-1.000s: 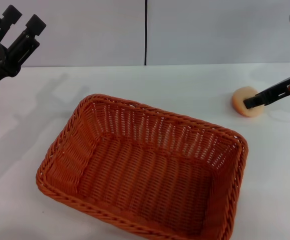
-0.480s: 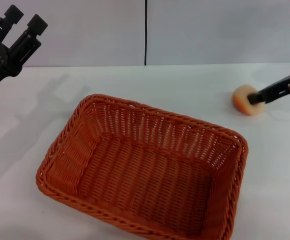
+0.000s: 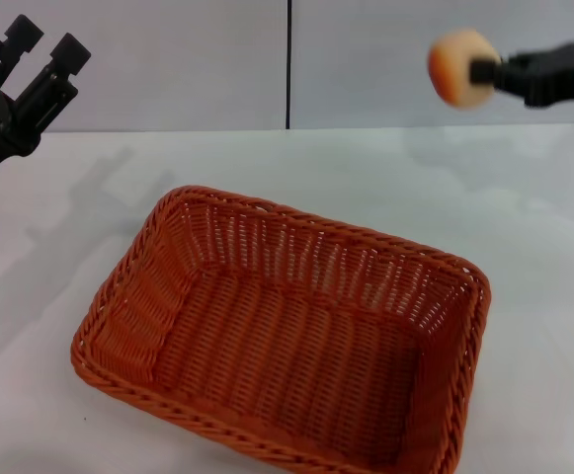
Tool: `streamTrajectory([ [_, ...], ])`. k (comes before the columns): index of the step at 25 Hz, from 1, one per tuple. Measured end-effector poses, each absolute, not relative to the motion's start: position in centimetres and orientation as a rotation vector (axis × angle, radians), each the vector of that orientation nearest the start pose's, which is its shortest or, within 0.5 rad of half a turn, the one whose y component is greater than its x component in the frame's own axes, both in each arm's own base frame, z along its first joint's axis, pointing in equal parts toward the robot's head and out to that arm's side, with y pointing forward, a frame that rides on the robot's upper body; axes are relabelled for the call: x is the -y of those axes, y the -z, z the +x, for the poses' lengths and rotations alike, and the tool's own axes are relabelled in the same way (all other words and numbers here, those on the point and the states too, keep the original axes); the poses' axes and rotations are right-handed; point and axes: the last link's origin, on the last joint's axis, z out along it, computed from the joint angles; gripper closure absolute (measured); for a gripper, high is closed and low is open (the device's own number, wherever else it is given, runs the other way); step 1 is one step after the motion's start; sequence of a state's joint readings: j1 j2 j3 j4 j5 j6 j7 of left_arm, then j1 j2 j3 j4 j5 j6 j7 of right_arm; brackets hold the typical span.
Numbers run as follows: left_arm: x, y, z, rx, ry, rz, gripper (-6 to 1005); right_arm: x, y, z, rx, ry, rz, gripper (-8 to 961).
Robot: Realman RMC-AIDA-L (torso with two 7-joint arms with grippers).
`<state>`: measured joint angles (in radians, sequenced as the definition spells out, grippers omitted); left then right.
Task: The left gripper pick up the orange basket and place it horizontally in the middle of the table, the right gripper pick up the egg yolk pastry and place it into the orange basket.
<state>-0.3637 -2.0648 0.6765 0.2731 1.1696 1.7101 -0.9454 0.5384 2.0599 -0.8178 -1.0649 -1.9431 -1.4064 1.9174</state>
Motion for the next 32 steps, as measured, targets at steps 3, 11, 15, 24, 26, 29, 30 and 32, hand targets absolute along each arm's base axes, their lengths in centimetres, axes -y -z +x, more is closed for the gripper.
streamTrajectory([
  [3, -28.9, -3.9, -28.9, 0.505, 1.401, -1.901, 199, -36.1, -7.8, 19.0, -0.6, -0.926, -2.58, 910],
  [11, -29.2, -3.9, -28.7, 0.5, 1.402, -1.903, 199, -33.2, -6.2, 15.7, -0.418, -1.088, -2.962, 915],
  [15, -29.4, -3.9, -28.6, 0.497, 1.404, -1.906, 199, -33.4, -4.2, 15.0, -0.474, -0.921, -3.103, 913],
  [24, -29.4, -3.8, -28.6, 0.504, 1.405, -1.907, 199, -33.5, -2.9, 14.8, -0.509, -0.801, -3.161, 779],
  [26, -29.3, -3.7, -28.7, 0.512, 1.408, -1.905, 200, -33.4, -2.9, 14.9, -0.516, -0.802, -3.16, 725],
  [29, -29.3, -3.6, -28.7, 0.516, 1.41, -1.903, 200, -33.3, -2.9, 15.0, -0.52, -0.804, -3.16, 633],
  [30, -29.3, -3.6, -28.7, 0.516, 1.411, -1.903, 200, -33.3, -3.0, 15.1, -0.524, -0.808, -3.158, 595],
  [32, -29.3, -3.7, -28.6, 0.513, 1.413, -1.903, 200, -33.2, -3.1, 15.3, -0.526, -0.818, -3.148, 518],
])
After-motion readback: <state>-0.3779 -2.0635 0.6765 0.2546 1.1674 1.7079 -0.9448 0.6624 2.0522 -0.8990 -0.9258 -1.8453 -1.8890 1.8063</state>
